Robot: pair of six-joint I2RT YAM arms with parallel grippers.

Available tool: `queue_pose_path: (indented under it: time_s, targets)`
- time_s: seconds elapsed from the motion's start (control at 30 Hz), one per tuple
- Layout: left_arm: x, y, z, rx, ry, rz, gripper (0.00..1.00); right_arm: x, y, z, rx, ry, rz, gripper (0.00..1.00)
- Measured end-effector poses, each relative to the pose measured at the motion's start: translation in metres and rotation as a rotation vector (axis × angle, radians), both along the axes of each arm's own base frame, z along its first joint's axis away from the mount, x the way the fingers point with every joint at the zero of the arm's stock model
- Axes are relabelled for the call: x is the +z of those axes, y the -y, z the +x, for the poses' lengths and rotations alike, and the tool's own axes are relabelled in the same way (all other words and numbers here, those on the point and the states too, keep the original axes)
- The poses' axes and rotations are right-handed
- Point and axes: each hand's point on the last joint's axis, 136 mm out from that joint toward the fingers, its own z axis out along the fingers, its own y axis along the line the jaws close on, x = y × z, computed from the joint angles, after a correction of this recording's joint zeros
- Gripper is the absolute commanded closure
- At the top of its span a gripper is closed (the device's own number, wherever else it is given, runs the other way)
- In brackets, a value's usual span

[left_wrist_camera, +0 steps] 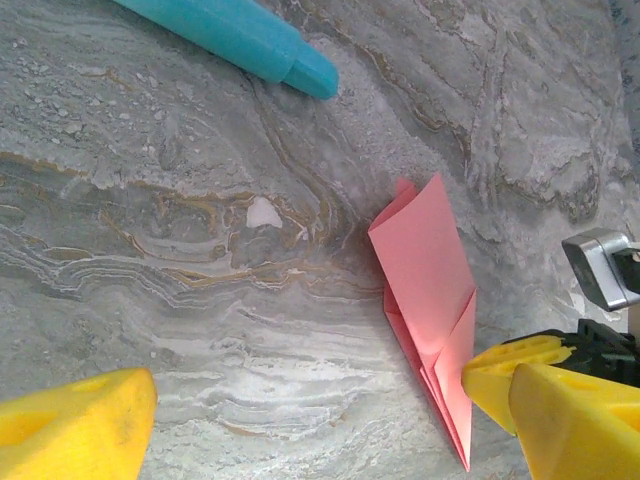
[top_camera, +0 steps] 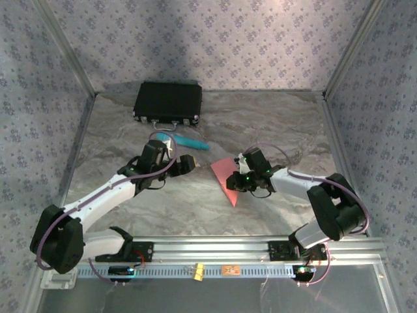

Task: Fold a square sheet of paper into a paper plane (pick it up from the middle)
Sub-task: Turn over the paper at the center of the table, then fold the wing for the fifth time at the center of the table.

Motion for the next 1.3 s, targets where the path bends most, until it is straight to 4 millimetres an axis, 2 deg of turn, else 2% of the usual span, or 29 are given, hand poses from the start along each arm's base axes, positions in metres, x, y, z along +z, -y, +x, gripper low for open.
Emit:
queue_pose_path:
  time_s: [0.2, 0.3, 0.43, 0.63, 0.9, 0.97, 1.07, 1.13, 1.2, 1.3]
  targets:
    - [-0.002, 0.001, -0.001, -0.006, -0.016, 0.0, 0.09, -0.015, 0.001, 0.003, -0.047, -0.061, -0.003, 0.9]
    - [-0.002, 0.001, -0.001, 0.001, -0.023, -0.005, 0.09, -0.021, 0.001, 0.003, -0.088, -0.098, -0.002, 0.87]
    - [-0.004, 0.001, -0.001, 0.009, -0.036, -0.008, 0.06, -0.026, 0.004, 0.004, -0.193, -0.149, 0.005, 0.9]
    - [-0.01, 0.001, -0.002, 0.01, -0.057, 0.005, 0.0, -0.027, 0.004, 0.006, -0.382, -0.187, 0.127, 0.89]
    - [-0.011, -0.003, 0.001, 0.067, -0.076, -0.007, 0.0, -0.021, -0.003, 0.008, -0.574, -0.201, 0.225, 0.84]
    - [-0.01, -0.004, 0.003, 0.081, -0.073, -0.008, 0.0, -0.018, -0.003, 0.009, -0.6, -0.2, 0.253, 0.81]
    - [-0.007, -0.001, 0.005, 0.064, -0.053, -0.018, 0.0, -0.006, 0.002, 0.012, -0.618, -0.168, 0.279, 0.65]
    - [-0.005, 0.001, 0.004, 0.049, -0.048, -0.022, 0.0, 0.012, 0.007, 0.015, -0.617, -0.112, 0.299, 0.58]
    - [-0.006, 0.006, 0.003, 0.024, -0.056, -0.029, 0.06, 0.035, 0.015, 0.021, -0.609, -0.04, 0.317, 0.53]
    - [-0.009, 0.022, 0.006, -0.034, -0.085, -0.054, 0.13, 0.054, 0.036, 0.03, -0.623, 0.038, 0.304, 0.53]
